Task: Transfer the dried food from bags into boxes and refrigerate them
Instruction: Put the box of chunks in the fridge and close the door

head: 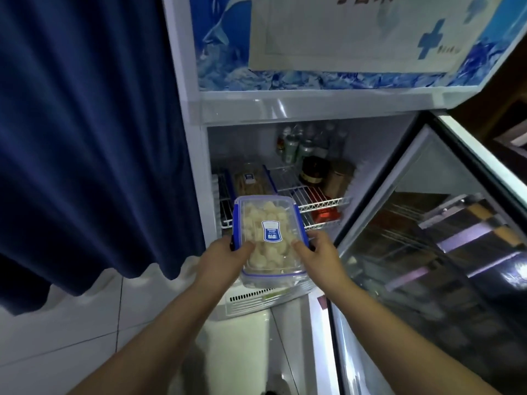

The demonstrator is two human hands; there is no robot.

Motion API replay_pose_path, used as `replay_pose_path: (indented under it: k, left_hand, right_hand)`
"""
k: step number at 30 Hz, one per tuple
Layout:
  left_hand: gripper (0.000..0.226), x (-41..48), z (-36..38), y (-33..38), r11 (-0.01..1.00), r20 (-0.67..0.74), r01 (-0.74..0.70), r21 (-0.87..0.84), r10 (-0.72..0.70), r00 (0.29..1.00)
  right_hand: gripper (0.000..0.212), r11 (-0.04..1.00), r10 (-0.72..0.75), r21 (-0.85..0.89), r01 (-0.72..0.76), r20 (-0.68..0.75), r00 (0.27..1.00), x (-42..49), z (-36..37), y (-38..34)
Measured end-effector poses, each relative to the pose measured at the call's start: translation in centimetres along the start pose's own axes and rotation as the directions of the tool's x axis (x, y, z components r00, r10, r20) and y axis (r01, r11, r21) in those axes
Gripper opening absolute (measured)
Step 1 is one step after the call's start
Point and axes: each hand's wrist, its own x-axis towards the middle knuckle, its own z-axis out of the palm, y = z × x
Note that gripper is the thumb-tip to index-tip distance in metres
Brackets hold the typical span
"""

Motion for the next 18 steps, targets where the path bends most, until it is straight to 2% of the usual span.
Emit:
replay_pose_path:
  k: [6, 13, 18]
  left_hand:
    - [0.018, 7.2, 2.5, 2.7, 0.999, -0.098, 0.035, -0.031, -0.038, 0.994]
    - [0.026, 13.5, 4.3, 4.0, 0.997, -0.177, -0.014, -0.07, 0.001, 0.984]
    - [0.059, 15.3, 5.2, 3.6, 0.997, -0.186, -0.057, -0.059, 0.045, 0.982]
  right_hand:
    - [0.021, 0.999, -0.02, 0.043, 0.017, 0.067, 0.998, 9.2, -0.3, 0.2]
    - [0.022, 0.998, -0.059, 0.042, 0.055, 0.097, 0.994, 18.4, 1.1, 0.0]
    - [0.027, 0.995, -0.051, 0.087, 0.04, 0.136, 0.989, 22.8, 2.7, 0.1]
